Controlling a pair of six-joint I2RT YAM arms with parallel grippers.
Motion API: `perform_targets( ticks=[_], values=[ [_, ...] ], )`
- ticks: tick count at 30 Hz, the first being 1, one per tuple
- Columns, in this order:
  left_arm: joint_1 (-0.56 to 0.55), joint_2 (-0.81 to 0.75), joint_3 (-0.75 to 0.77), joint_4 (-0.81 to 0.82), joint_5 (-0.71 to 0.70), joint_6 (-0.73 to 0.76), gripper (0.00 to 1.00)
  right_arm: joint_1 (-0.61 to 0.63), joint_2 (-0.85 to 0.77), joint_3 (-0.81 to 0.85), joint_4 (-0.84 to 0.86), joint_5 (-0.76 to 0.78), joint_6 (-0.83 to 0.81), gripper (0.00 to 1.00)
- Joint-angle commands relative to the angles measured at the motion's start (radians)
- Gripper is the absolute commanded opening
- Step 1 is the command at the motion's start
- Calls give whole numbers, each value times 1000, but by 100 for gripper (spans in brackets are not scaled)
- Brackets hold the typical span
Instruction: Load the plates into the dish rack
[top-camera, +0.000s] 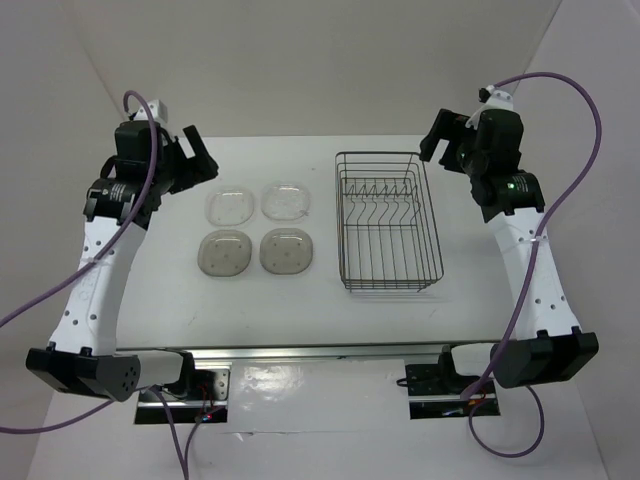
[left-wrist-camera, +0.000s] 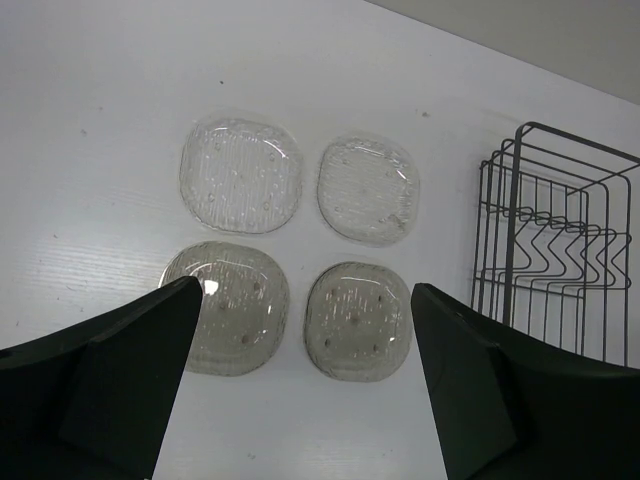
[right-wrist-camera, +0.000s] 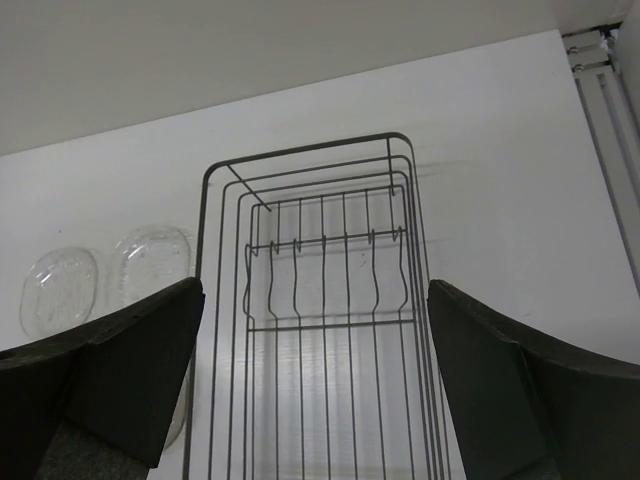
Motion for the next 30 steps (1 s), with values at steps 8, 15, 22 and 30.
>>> perform_targets(
  ticks=[8, 15, 22, 30],
  values=[
    [2, 0, -78, 76, 2, 18, 100, 1, -25, -34, 79, 19, 22, 100],
    [42, 62, -153, 147, -2, 6, 100, 21, -40, -147, 179, -156, 54, 100],
    [124, 212, -201, 251, 7, -15, 100, 90, -60, -340, 317, -228, 73, 100],
    [136, 419, -215, 416, -57, 27, 98, 219, -40, -461, 409, -248, 41, 100]
  ],
)
